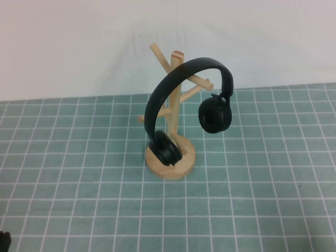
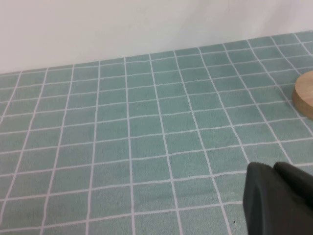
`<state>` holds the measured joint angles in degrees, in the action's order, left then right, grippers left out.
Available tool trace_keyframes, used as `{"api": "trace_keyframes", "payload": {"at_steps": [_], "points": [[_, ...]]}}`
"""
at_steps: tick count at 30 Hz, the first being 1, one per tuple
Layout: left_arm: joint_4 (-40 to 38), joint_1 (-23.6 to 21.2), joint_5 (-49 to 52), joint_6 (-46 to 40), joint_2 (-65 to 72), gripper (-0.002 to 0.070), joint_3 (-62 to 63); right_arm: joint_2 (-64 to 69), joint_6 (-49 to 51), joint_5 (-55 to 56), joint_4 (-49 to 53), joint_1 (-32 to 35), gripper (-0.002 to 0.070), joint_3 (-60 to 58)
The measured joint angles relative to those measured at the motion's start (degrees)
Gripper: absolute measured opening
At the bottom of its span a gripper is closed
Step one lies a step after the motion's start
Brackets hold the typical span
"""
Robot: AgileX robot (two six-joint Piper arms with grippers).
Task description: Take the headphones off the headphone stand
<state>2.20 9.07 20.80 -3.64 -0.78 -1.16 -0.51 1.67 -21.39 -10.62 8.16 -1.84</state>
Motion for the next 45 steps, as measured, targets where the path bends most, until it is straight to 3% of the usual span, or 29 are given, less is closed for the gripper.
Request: {"api": "trace_keyframes", "payload": {"at_steps": [11,45], "points": [[0.0,0.0,0.0,0.0,0.0,-0.0006,0.0,0.0,-0.4,-0.4,13.2,0.0,-0.0008,0.2],[0.0,0.0,0.0,0.0,0.0,-0.0006,0.0,-0.3,2.7,-0.2,12.2,0.0,-0.0008,0.2]]}}
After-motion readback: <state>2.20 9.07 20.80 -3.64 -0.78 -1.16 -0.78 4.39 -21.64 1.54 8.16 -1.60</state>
